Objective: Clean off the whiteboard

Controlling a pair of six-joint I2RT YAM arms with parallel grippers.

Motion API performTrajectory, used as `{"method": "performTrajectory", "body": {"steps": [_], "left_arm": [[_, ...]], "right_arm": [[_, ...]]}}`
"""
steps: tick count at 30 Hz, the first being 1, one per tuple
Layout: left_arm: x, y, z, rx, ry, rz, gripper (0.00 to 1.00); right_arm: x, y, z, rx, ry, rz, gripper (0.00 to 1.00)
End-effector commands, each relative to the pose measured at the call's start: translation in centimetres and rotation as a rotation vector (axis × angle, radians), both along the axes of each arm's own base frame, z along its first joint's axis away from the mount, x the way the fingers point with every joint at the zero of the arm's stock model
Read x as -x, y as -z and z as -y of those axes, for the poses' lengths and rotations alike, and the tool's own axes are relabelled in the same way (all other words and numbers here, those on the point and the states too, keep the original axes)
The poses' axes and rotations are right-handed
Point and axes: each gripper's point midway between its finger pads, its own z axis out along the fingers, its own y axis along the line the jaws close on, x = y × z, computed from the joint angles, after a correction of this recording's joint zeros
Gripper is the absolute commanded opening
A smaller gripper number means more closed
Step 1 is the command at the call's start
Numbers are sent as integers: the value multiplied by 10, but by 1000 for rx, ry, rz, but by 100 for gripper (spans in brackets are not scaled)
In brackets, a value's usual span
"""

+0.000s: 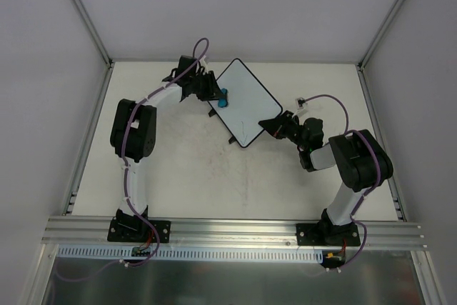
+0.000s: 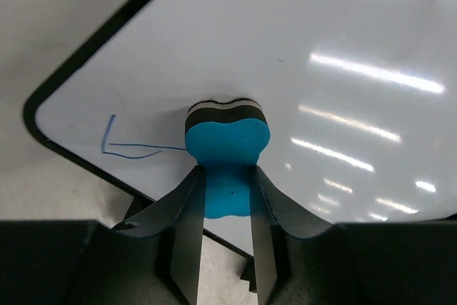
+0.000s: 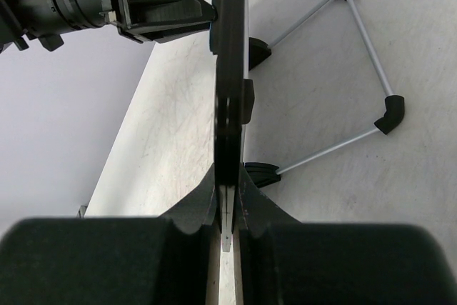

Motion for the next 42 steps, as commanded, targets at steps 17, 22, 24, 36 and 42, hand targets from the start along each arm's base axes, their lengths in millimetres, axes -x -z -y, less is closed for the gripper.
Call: {"method": "performTrajectory", "body": {"steps": [17, 22, 24, 36, 42], "left_arm": [[-33, 55, -62, 19, -424, -225, 0], [-31, 62, -68, 22, -503, -264, 0], [-29, 66, -66, 43, -511, -292, 0], [-13, 68, -46, 133, -487, -401, 0], [2, 66, -31, 152, -461, -437, 0]], "right_arm": [[3, -42, -10, -7, -62, 193, 0], [3, -43, -10, -7, -62, 194, 0], [3, -43, -10, -8, -62, 193, 0], [2, -42, -11, -9, -63, 190, 0], [2, -43, -10, -10, -60, 191, 0]]}}
